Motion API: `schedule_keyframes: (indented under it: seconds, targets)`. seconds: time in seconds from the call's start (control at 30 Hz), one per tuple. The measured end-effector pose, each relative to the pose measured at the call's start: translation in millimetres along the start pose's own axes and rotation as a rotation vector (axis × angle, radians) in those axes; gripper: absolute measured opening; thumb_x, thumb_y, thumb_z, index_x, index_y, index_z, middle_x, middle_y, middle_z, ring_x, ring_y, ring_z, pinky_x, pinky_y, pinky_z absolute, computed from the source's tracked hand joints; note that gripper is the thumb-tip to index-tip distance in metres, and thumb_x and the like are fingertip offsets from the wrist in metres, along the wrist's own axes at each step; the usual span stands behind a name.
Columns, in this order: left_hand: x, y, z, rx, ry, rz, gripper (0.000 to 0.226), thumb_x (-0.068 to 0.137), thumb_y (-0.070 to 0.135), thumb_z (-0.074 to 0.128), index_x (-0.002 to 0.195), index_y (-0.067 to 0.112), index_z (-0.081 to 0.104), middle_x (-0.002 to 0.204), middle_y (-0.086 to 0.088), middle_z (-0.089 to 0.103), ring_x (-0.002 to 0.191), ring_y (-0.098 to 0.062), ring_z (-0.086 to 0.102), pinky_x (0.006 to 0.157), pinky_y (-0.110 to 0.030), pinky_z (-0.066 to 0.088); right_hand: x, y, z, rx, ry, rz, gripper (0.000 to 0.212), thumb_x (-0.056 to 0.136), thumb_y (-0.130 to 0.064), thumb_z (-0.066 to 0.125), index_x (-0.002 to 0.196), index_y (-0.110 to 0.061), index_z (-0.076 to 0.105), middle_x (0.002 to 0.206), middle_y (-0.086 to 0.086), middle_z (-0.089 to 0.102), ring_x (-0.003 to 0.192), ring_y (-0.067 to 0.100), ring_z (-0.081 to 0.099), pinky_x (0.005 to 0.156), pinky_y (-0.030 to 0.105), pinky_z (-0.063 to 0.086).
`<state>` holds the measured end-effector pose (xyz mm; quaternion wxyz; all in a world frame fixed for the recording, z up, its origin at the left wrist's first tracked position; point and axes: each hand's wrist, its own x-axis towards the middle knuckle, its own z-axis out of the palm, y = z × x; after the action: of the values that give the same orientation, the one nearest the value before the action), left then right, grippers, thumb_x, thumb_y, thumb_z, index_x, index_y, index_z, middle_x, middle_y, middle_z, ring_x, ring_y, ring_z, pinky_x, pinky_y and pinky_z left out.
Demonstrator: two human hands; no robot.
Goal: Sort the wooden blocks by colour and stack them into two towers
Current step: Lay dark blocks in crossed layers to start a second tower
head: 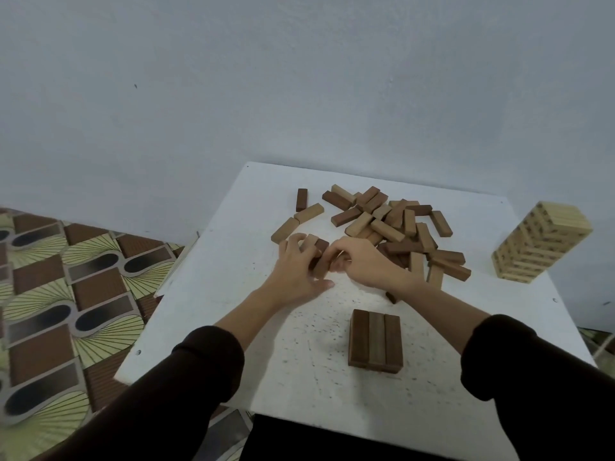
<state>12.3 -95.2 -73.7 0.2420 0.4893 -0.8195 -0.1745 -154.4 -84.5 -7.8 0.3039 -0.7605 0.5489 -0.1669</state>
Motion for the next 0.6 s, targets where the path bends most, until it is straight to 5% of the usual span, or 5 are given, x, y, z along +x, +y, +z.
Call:
schedule_keyframes:
  seconds: [0.2,0.33,0.43,0.5,0.6]
  targets:
    - [6,11,-5,-0.106,-0.007,-0.164,0.042,0.063,0.032,0.064,0.100,0.027,0.046,0.107,0.000,0.051,0.108,-0.021,0.039,0.094,-0.040,0.039,-3,0,-2,-0.031,0.060,0.025,0.029,0.084,0.006,0.052,0.111,-0.003,0.057,0.110,0.012,0.055,0.090,0.018,0.052,0.073,0.026,0.043]
    - [4,10,-20,-0.211,-0.216,-0.039,0.073,0.058,0.028,0.064,0.128,0.015,0.047,0.119,-0.002,0.049,0.111,-0.012,0.033,0.095,-0.025,0.032,-4,4,0,-0.113,-0.089,0.066,0.066,0.077,-0.010,0.073,0.133,-0.006,0.039,0.124,0.007,0.038,0.092,0.014,0.041,0.075,0.022,0.036]
    - [1,8,-22,-0.140,-0.156,-0.047,0.090,0.057,0.037,0.066,0.139,0.017,0.036,0.138,-0.005,0.032,0.122,-0.015,0.022,0.100,-0.025,0.021,-5,7,3,-0.131,-0.132,0.093,0.086,0.074,-0.017,0.079,0.142,-0.007,0.027,0.133,0.007,0.032,0.094,0.015,0.042,0.076,0.026,0.039]
    - [-1,5,-22,-0.124,-0.161,-0.137,0.101,0.056,0.045,0.073,0.143,0.018,0.029,0.138,-0.007,0.028,0.125,-0.022,0.023,0.103,-0.029,0.024,-6,8,5,-0.130,-0.134,0.100,0.091,0.074,-0.017,0.079,0.144,-0.007,0.024,0.137,0.008,0.029,0.096,0.015,0.040,0.077,0.025,0.037]
    - [-6,5,-22,-0.268,-0.169,-0.213,0.103,0.065,0.030,0.086,0.145,0.016,0.023,0.135,-0.007,0.033,0.120,-0.018,0.032,0.102,-0.029,0.034,-5,11,5,-0.108,-0.117,0.105,0.087,0.075,-0.014,0.079,0.144,-0.008,0.025,0.138,0.008,0.031,0.094,0.015,0.041,0.077,0.025,0.037]
